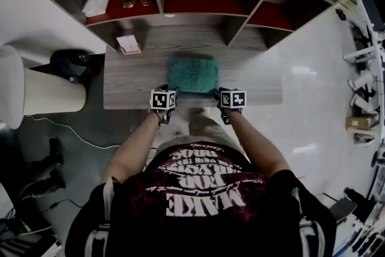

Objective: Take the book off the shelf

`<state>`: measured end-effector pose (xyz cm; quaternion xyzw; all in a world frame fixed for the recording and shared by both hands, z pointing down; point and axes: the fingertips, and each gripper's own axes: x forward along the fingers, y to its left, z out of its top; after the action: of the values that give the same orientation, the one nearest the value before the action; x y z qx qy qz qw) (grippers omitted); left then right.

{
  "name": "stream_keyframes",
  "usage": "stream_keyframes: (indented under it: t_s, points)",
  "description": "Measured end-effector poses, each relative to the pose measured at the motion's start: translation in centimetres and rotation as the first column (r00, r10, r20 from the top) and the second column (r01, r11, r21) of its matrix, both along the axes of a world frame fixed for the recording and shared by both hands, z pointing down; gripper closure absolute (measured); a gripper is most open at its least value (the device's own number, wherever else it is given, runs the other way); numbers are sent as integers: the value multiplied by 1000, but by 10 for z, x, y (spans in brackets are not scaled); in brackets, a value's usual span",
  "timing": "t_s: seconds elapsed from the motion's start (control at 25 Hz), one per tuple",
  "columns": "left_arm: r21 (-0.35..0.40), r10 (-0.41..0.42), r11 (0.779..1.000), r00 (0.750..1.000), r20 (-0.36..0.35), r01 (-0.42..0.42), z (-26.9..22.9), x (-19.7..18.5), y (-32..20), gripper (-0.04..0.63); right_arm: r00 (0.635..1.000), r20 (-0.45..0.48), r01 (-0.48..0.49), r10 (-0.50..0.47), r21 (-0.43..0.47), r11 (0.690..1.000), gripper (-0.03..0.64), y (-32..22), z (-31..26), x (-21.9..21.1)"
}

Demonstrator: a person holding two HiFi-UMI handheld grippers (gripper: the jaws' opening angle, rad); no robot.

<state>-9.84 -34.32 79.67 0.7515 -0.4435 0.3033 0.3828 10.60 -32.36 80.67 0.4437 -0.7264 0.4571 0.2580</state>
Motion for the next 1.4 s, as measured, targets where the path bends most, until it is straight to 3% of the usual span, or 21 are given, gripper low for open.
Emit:
stream_keyframes:
  t_s: [0.2,0.32,0.4,0.48,0.56,0.6,0.64,0.72,0.84,1.12,1.4]
  points:
    - [-86,2,996,999,40,1,19,-2,3,370,999,-26,44,-45,-23,999,455,3,10,-3]
    - [-86,-42,995,998,54,46,21,-10,3,354,1000,24,2,-1,-41,999,387,1,7,-5]
    - [-44,-79,996,995,65,82,15,-17,-1,354,1000,20,-10,10,-10,1000,364,-5,-2,-3]
    - [-1,-101,995,993,68,101,5,-25,-3,354,1000,-23,15,-14,56,998,384,-12,-15,2]
    - [36,-114,993,992,52,112,-6,-31,-2,354,997,-77,43,-32,147,988,561,-18,-31,9]
    - [53,-118,992,993,30,116,-12,-32,-1,356,995,-91,55,-38,194,979,612,-22,-41,11]
    - [67,-120,991,993,7,119,-19,-32,0,360,994,-96,65,-44,236,970,614,-25,-51,12]
    - [96,-121,988,993,-9,121,-33,-34,4,494,993,-103,84,-55,309,947,614,-28,-70,12]
    - [171,-109,980,994,17,105,-57,-37,6,580,990,-121,112,-69,396,912,614,-29,-96,12]
    - [327,-90,940,995,-32,95,-128,-33,2,588,982,-154,170,-105,513,841,614,-22,-141,7]
    - [480,-78,872,996,-51,93,-200,-35,-2,588,981,-154,185,-116,585,789,614,-15,-185,2]
